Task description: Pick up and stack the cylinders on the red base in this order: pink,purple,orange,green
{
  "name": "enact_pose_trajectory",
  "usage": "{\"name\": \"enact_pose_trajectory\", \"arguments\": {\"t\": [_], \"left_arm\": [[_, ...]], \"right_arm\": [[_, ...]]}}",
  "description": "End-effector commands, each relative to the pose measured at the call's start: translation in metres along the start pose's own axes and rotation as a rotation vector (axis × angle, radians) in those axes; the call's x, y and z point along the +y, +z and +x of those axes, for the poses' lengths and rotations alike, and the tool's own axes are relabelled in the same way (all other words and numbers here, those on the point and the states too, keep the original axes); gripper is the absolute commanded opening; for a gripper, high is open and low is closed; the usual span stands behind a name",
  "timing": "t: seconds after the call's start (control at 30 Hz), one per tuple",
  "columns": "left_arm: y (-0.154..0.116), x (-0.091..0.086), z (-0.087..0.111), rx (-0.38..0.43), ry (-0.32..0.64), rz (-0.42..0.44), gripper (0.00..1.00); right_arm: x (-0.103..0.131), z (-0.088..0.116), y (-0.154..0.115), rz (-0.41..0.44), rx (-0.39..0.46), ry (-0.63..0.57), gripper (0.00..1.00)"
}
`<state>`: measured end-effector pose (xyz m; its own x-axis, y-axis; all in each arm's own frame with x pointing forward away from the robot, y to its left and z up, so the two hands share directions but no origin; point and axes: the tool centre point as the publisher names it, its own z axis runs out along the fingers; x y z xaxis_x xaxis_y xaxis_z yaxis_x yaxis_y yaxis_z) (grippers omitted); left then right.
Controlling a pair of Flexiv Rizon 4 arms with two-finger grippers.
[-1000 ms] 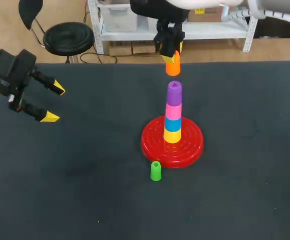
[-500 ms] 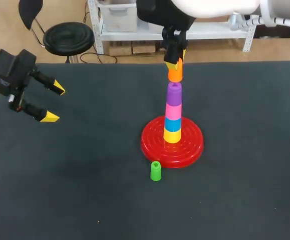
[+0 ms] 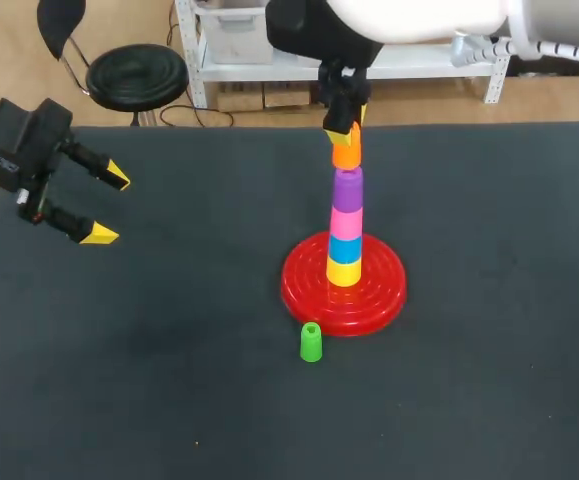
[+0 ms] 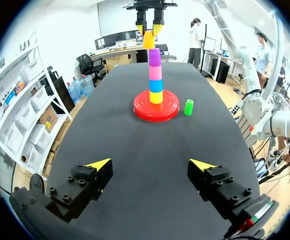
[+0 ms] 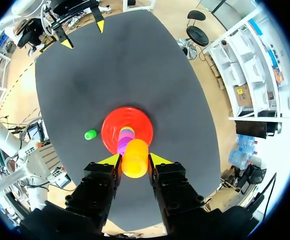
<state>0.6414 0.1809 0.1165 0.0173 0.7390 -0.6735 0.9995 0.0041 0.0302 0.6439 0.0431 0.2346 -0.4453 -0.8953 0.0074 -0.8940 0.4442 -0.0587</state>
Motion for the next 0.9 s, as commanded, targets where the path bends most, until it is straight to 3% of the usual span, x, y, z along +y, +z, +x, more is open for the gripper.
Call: {"name": "enact_pose_trajectory", "arguments": {"t": [0.03,0.9], "left_arm": [[0.0001,-0.0006,0.0005,-0.001,0.001,-0.001,1.00],[0.0001,-0.0006,0.0005,-0.001,0.001,-0.001,1.00]], "right_arm": [[0.0060,0.0024,-0.0041,0.016,-0.002,0.001,0.00],[0.0061,0.0047,0.0042,-0.062,0.019,-0.002,0.00]]}}
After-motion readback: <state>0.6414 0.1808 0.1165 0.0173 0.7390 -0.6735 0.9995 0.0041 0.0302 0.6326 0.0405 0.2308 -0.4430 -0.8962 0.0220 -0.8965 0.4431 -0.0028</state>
